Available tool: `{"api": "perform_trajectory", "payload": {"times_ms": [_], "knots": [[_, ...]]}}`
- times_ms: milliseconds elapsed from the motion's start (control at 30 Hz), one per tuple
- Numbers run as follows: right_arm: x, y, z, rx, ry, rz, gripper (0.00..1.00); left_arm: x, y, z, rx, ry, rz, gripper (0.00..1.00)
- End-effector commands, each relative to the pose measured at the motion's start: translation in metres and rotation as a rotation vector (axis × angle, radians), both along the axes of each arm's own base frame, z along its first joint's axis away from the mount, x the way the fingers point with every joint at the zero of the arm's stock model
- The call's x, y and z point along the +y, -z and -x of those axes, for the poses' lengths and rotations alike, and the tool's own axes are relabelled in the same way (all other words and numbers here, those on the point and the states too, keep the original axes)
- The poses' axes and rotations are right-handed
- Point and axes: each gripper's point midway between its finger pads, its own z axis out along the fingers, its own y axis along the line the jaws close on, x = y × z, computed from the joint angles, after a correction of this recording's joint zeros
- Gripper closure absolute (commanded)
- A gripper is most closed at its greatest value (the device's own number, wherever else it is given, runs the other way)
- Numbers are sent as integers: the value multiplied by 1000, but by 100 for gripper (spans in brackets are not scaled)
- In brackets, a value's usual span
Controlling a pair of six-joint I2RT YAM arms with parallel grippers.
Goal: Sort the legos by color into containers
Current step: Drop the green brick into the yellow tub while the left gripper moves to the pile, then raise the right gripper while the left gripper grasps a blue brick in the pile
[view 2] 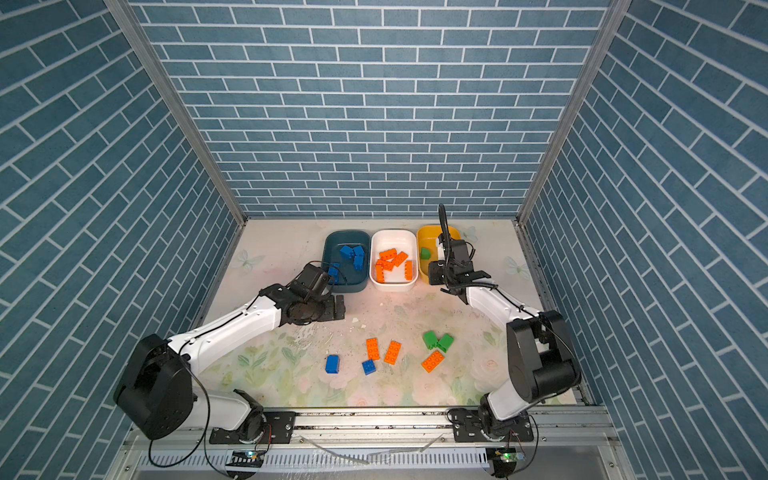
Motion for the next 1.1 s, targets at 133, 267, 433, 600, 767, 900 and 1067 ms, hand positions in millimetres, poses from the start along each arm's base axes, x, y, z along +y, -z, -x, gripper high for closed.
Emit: {"api": "perform_trajectory", "payload": {"times_ms": [133, 267, 433, 600, 767, 900, 1067], "knots": [[-14, -8, -66, -19, 108, 43, 62, 5, 14, 44, 97, 17, -25, 1], [-16, -9, -83, -24, 121, 98, 60, -1, 22, 66, 140, 43, -11, 1], [-13, -10, -92, -28, 117, 96, 56, -9, 33, 87, 179, 86, -21, 1], [-12, -10, -91, -18, 122, 83, 43, -16, 38, 103, 194, 149, -52, 1], [-7, -20, -85, -31, 109, 30, 25, -26, 46, 119, 229, 235, -77, 1], [-13, -31, -80, -67, 152, 6, 1, -26, 53, 125, 256, 318, -175, 1], [-28, -46, -74, -149, 239, -15, 1, -33, 67, 126, 285, 343, -225, 8]]}}
